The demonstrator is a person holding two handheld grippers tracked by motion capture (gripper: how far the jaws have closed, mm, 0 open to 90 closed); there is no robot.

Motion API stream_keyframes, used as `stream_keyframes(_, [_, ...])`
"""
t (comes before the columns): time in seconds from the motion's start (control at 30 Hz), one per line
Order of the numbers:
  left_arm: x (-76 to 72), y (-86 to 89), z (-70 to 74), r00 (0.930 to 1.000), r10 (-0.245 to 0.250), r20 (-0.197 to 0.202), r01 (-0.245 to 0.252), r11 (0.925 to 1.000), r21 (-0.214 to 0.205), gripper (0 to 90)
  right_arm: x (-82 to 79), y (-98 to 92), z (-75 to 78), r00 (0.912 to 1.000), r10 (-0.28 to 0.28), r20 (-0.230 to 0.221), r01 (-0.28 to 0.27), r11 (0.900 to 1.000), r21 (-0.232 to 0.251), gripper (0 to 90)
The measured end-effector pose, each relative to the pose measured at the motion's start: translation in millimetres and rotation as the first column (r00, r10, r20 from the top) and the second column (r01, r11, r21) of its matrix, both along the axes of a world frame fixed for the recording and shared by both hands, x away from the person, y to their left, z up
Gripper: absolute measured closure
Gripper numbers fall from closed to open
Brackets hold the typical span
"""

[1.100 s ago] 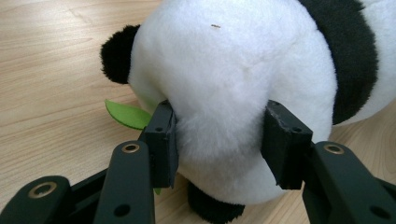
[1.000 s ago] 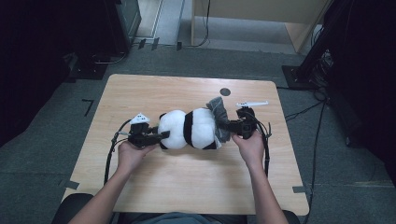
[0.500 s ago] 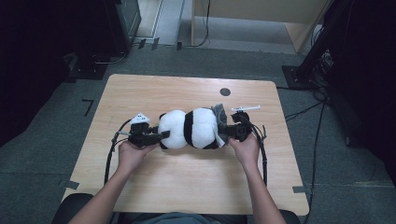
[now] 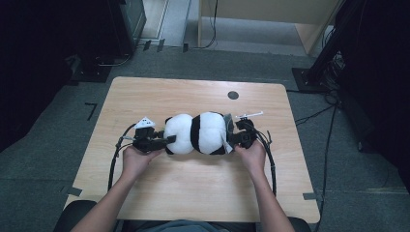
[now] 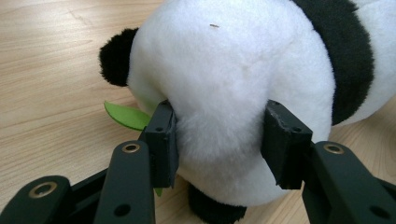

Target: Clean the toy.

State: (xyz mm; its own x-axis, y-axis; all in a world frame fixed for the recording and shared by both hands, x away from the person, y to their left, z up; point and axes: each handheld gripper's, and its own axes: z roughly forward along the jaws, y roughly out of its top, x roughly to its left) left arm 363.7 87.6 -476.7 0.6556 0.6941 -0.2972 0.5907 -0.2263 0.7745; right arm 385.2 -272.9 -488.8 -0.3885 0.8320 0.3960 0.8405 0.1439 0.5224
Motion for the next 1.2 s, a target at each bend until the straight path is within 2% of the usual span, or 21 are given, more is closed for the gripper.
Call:
stream_keyframes(0.1, [0.1,0.3,-0.1,1.0,0.001,-0.003,-0.001,1.0,-0.003,51.8,1.1,0.4,-3.2,1.0,0.003,-0.003,-0.003,1.0,-0.007,77.9])
stream_keyframes(0.17, [0.3,0.3,0.0,1.0,0.002,-0.005,-0.002,1.0,-0.004,51.6,1.6,1.2,-5.5,0.9999,0.009,0.007,-0.009,0.9993,-0.036,77.9])
stream_keyframes(0.33, [1.3,1.2,0.5,0.9999,-0.001,-0.011,0.001,1.0,-0.003,51.1,0.6,1.0,-6.7,0.9994,0.025,0.025,-0.024,0.9987,-0.044,76.5])
stream_keyframes(0.43, [2.7,1.7,1.7,0.9998,-0.007,-0.017,0.007,1.0,0.001,50.5,0.2,-5.1,-1.8,0.9998,-0.005,0.018,0.005,0.9995,-0.033,77.7])
stream_keyframes(0.5, [3.0,2.1,1.7,0.9998,-0.008,-0.017,0.008,1.0,-0.001,49.8,-2.4,-10.7,6.8,0.9988,-0.025,0.042,0.026,0.9991,-0.033,78.1])
stream_keyframes(0.6, [3.6,2.2,1.8,0.9999,-0.01,-0.011,0.01,0.9999,-0.001,48.5,-8.2,-19.1,22.7,0.9945,-0.048,0.093,0.048,0.9988,0.001,78.2])
stream_keyframes(0.77, [6.3,4.6,2.5,0.9994,-0.028,-0.019,0.028,0.9996,-0.004,43.1,-18.6,-23.2,49.6,0.9831,-0.054,0.175,0.051,0.9985,0.018,78.1])
stream_keyframes(0.9, [6.9,4.7,2.5,0.9994,-0.032,-0.016,0.032,0.9995,-0.009,39.1,-26.0,-22.7,71.6,0.9735,-0.053,0.223,0.049,0.9985,0.024,78.1])
stream_keyframes(1.07, [7.3,4.8,2.2,0.9994,-0.032,-0.014,0.032,0.9994,-0.016,36.5,-35.8,-16.6,98.7,0.9617,-0.026,0.273,0.016,0.9991,0.039,78.1])
stream_keyframes(1.2, [7.9,4.9,2.4,0.9993,-0.035,-0.015,0.034,0.9993,-0.017,36.4,-43.4,-3.0,115.9,0.955,0.019,0.296,-0.037,0.9978,0.056,78.1])
